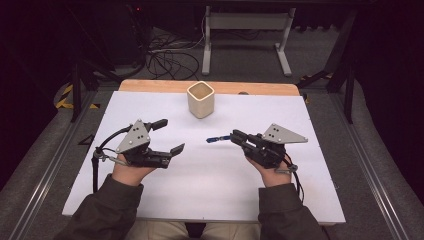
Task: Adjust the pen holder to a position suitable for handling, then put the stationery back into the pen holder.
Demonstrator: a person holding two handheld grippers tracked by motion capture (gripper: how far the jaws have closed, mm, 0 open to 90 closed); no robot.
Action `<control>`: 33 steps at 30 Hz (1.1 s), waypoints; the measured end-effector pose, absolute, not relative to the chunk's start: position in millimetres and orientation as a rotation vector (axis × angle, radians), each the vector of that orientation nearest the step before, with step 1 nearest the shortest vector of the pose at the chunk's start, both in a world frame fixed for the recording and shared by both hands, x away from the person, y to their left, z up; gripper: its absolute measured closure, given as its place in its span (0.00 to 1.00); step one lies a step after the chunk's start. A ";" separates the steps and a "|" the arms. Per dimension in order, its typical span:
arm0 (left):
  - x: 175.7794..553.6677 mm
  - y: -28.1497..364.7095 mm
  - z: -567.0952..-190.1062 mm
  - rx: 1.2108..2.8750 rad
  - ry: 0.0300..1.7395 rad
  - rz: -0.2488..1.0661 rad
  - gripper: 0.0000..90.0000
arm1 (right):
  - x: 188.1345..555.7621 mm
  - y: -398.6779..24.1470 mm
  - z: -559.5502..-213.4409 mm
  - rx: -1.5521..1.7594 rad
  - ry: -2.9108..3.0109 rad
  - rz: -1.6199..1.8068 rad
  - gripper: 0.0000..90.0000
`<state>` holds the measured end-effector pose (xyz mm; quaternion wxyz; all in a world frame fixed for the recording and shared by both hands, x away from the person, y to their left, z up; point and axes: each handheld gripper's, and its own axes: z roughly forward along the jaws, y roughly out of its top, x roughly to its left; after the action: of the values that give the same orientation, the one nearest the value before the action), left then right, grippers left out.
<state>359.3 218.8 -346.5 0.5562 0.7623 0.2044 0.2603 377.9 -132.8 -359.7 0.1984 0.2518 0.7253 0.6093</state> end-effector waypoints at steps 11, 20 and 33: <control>360.0 205.3 -356.6 1.835 0.464 0.613 0.17 | 374.5 -130.5 -355.2 0.688 2.017 1.719 0.90; 359.7 194.8 -365.4 1.863 0.448 0.597 0.21 | 371.6 -126.0 -352.4 0.674 2.008 1.731 0.90; 360.4 181.2 -377.3 1.896 0.432 0.594 0.31 | 364.9 -114.9 -348.7 0.630 2.012 1.763 0.90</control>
<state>360.4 181.2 -377.3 0.5262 0.7930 0.1807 0.2482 364.9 -114.9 -348.7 0.1952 0.2249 0.7179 0.6292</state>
